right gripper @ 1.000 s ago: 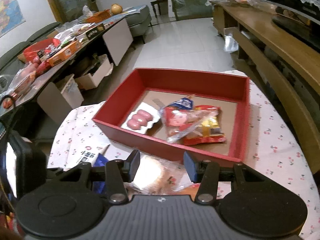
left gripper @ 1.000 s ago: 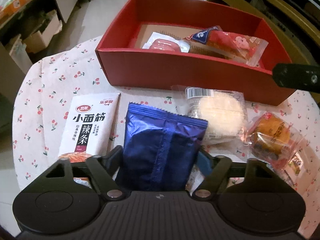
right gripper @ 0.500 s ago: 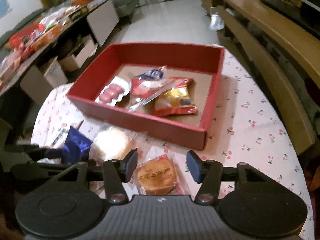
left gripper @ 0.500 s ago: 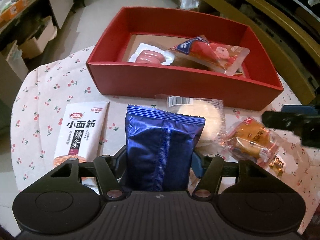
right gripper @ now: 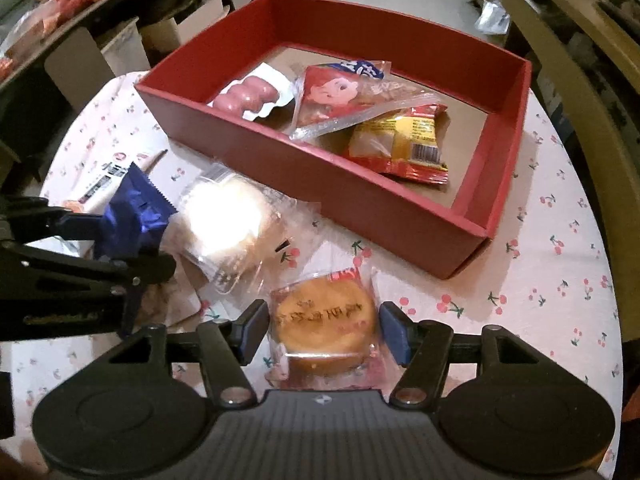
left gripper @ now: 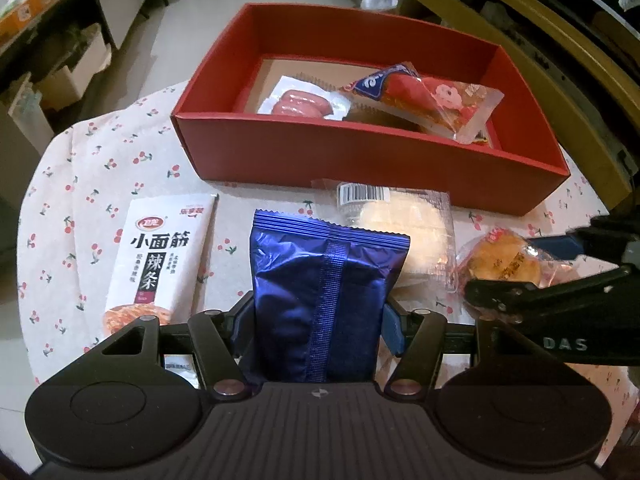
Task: Organize snacks
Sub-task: 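Grasp the blue foil packet with left tool while right tool grasps the round cake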
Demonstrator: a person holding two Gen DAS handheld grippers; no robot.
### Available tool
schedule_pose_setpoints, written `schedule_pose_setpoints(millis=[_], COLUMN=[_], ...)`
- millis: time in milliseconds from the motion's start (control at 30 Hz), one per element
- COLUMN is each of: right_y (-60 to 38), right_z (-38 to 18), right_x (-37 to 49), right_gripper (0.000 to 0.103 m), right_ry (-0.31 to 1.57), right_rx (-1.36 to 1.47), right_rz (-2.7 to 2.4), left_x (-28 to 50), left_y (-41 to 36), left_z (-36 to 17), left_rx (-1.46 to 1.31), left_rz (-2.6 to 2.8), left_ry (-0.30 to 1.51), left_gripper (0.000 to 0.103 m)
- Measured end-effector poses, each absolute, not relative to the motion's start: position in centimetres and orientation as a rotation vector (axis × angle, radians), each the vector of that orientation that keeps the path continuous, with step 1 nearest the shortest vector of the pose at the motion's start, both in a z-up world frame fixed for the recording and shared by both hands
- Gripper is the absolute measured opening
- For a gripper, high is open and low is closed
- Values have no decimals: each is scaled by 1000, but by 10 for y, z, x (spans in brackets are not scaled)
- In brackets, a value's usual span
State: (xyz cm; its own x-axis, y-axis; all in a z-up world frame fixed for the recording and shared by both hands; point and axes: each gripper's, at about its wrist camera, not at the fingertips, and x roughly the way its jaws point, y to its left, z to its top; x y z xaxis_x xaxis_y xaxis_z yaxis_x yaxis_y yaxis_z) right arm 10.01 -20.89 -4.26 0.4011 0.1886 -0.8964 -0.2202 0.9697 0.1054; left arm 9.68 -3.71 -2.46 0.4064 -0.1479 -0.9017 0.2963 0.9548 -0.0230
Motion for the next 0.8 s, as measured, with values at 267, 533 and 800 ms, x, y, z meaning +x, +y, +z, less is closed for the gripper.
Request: schedule_pose_setpoints(millis=[267, 533, 800], right_y=[-200, -209, -204], right_z=[-34, -18, -28], right_x=[93, 84, 90], right_gripper=[57, 37, 66], right_ry=[1088, 1060, 1108], right_rx=[-69, 7, 19], right_rz=[247, 218, 229], left_x=[95, 90, 93], left_y=[-41, -40, -39], left_z=[-25, -15, -21], left_rx=[160, 133, 135], left_rz=[-280, -285, -272], left_ry=[1125, 1112, 1137], left_gripper=[68, 68, 68])
